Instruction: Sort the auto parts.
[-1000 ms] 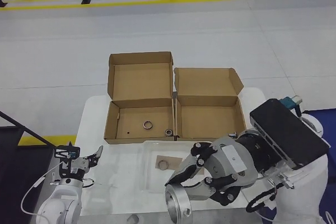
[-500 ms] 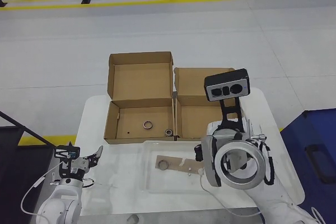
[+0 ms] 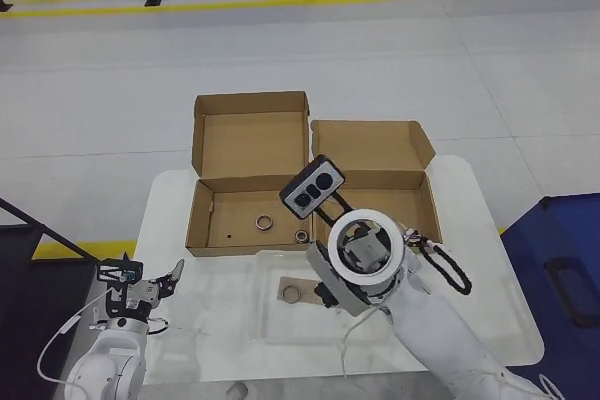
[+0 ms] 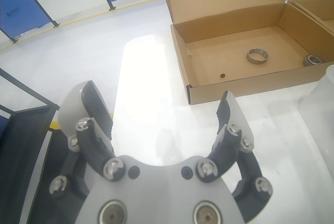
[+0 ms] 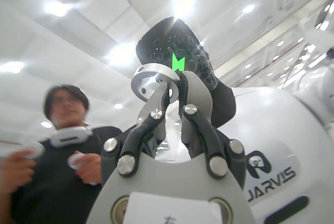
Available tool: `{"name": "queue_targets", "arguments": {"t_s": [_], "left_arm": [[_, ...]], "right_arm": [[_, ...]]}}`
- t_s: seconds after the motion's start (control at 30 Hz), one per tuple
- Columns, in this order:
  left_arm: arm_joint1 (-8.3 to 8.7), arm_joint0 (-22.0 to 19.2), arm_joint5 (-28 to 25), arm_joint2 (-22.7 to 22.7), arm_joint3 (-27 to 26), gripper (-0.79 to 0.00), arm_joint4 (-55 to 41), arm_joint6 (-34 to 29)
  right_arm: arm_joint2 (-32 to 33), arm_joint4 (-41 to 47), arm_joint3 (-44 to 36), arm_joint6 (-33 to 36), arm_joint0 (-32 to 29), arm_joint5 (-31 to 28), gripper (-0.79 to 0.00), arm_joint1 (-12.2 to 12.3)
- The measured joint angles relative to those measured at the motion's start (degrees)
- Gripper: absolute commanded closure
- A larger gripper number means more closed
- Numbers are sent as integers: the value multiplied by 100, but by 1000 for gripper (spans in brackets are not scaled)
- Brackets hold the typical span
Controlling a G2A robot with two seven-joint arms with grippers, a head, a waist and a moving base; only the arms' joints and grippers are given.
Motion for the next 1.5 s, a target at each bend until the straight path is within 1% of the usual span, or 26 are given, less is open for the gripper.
{"name": "queue_targets", "arguments": {"t_s": [0.03, 0.1, 0.13, 0.23, 0.33, 0.4, 0.5, 0.6, 0.67, 0.77, 0.83, 1.0, 1.07, 1.1, 1.13, 1.23, 1.33, 1.4, 1.5], "left_arm": [[0, 0, 0, 0, 0, -785, 0, 0], [0, 0, 0, 0, 0, -785, 0, 0], [0, 0, 0, 0, 0, -785, 0, 0], [0, 0, 0, 0, 0, -785, 0, 0], [0, 0, 0, 0, 0, -785, 0, 0], [0, 0, 0, 0, 0, -785, 0, 0], [0, 0, 0, 0, 0, -785, 0, 0], [0, 0, 0, 0, 0, -785, 0, 0], [0, 0, 0, 0, 0, -785, 0, 0], [0, 0, 0, 0, 0, -785, 0, 0], [0, 0, 0, 0, 0, -785, 0, 0], [0, 0, 0, 0, 0, -785, 0, 0], [0, 0, 0, 0, 0, -785, 0, 0], [0, 0, 0, 0, 0, -785, 0, 0], [0, 0, 0, 0, 0, -785, 0, 0], [0, 0, 0, 0, 0, -785, 0, 0], [0, 0, 0, 0, 0, -785, 0, 0], [0, 0, 0, 0, 0, -785, 0, 0], [0, 0, 0, 0, 0, -785, 0, 0]], "right_arm": [[-127, 295, -14, -72, -54, 375, 0, -19], [-303, 598, -26, -241, -106, 918, 0, -33], [-393, 659, -46, -355, -119, 1276, 0, -32], [-529, 559, -71, -420, -177, 2048, 0, -23], [-517, 936, -58, -482, -174, 2612, 0, -30], [-492, 1107, -97, -493, -195, 2765, 0, -41], [-390, 1020, -231, -457, -253, 2543, 0, -64], [-251, 467, -267, -255, -270, 1831, 0, -100], [-174, 45, -175, -27, -232, 1172, 0, -147], [-79, -21, -29, 226, -144, 347, 0, -229], [-47, 11, -10, 266, -129, -13, 0, -243], [-52, 4, -24, 239, -145, 177, 0, -239], [2, -288, -121, -1, -188, 88, 0, -228], [54, -585, -174, -139, -183, 1, 0, -215], [146, -1127, -248, -324, -165, -143, 0, -188], [356, -2353, -561, -653, -216, -440, 0, -133], [520, -3035, -921, -881, -302, -464, 0, -95], [553, -3135, -1097, -871, -360, -380, 0, -86], [564, -2933, -1145, -849, -393, -363, 0, -88]]}}
